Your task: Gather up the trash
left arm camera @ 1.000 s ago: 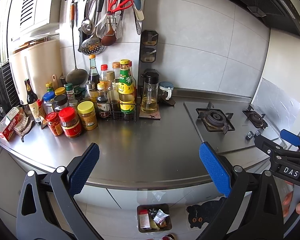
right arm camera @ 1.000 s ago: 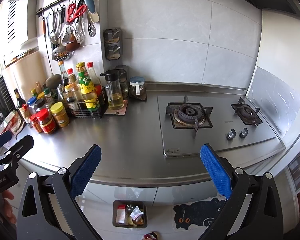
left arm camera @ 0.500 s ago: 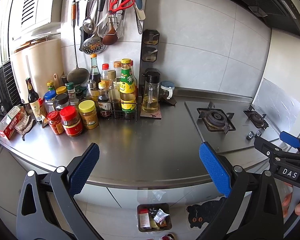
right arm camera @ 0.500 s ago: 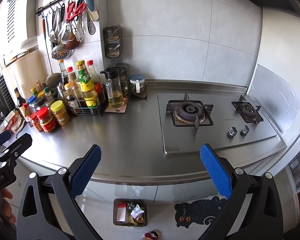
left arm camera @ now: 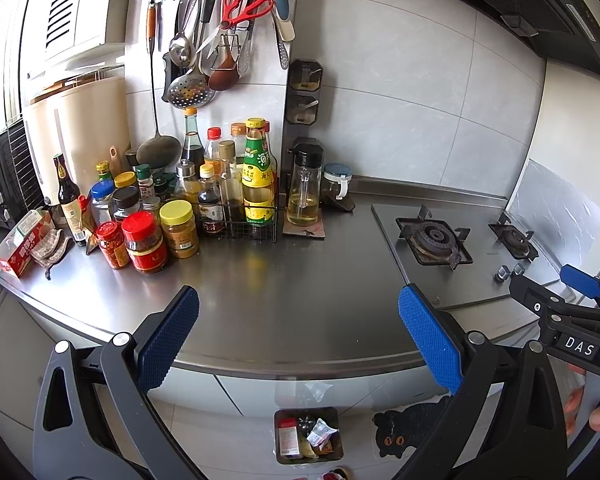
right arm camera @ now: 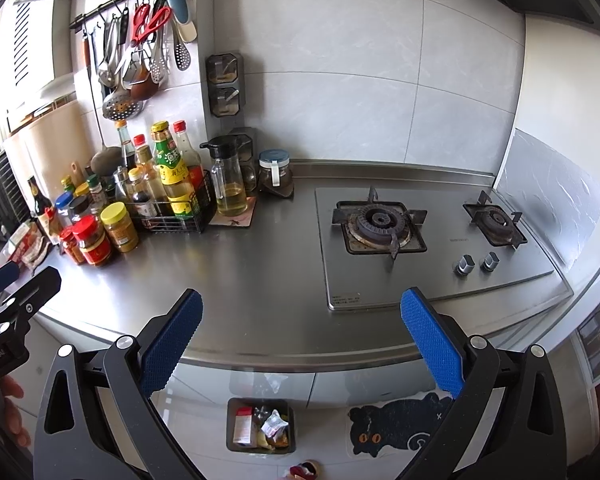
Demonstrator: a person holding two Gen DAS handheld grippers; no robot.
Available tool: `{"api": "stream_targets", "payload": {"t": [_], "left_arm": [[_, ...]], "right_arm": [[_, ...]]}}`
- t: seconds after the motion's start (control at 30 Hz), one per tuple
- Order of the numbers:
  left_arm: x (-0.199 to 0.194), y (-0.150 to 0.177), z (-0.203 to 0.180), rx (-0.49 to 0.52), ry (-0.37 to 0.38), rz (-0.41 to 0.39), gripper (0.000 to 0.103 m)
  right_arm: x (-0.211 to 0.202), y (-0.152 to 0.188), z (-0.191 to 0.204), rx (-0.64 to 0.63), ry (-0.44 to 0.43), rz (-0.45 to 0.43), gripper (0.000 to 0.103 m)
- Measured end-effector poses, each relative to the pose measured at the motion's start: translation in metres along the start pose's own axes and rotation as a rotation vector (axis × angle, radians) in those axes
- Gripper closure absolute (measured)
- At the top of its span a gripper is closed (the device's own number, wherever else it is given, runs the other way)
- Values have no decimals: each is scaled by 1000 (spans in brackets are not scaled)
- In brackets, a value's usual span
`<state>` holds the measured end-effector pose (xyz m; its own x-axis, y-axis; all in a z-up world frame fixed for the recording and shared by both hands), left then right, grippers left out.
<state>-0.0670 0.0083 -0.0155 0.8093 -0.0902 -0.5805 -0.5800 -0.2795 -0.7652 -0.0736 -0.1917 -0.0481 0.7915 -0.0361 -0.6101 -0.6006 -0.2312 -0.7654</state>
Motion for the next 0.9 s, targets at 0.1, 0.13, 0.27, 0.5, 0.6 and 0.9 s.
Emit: {"api": "stream_targets", "payload": {"t": [0.1, 0.13, 0.27, 0.5, 0.6, 0.9], "left_arm": [[0, 0, 0, 0, -1, -2, 8], [0, 0, 0, 0, 0, -1, 8], [-1, 0, 2, -3, -4, -1, 8], [0, -1, 3, -6, -6, -2, 8], [0, -1, 5, -8, -7, -1, 8], [0, -2, 7, -11, -8, 0, 8]], "right_arm": [[0, 0, 1, 0, 0, 1, 3], [0, 0, 1, 0, -1, 0, 3], [0, 0, 1, 1, 1, 0, 3], [0, -2, 4, 1, 1, 1, 3], [0, -1, 3, 3, 0, 2, 3], [3, -3, 6, 3, 3, 7, 3]]}}
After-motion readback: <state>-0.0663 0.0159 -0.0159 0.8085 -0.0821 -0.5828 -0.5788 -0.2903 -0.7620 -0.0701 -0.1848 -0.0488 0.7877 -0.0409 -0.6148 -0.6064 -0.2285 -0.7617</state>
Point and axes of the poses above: each gripper's, at about its wrist camera, not at the fingertips, and x roughly the way its jaws point, z to its left, y to its underside, the point moved 7 cm from there along x, roughly the way its jaws point, and after that the axes turned 14 degrees about -x, right-handed, at the moved point
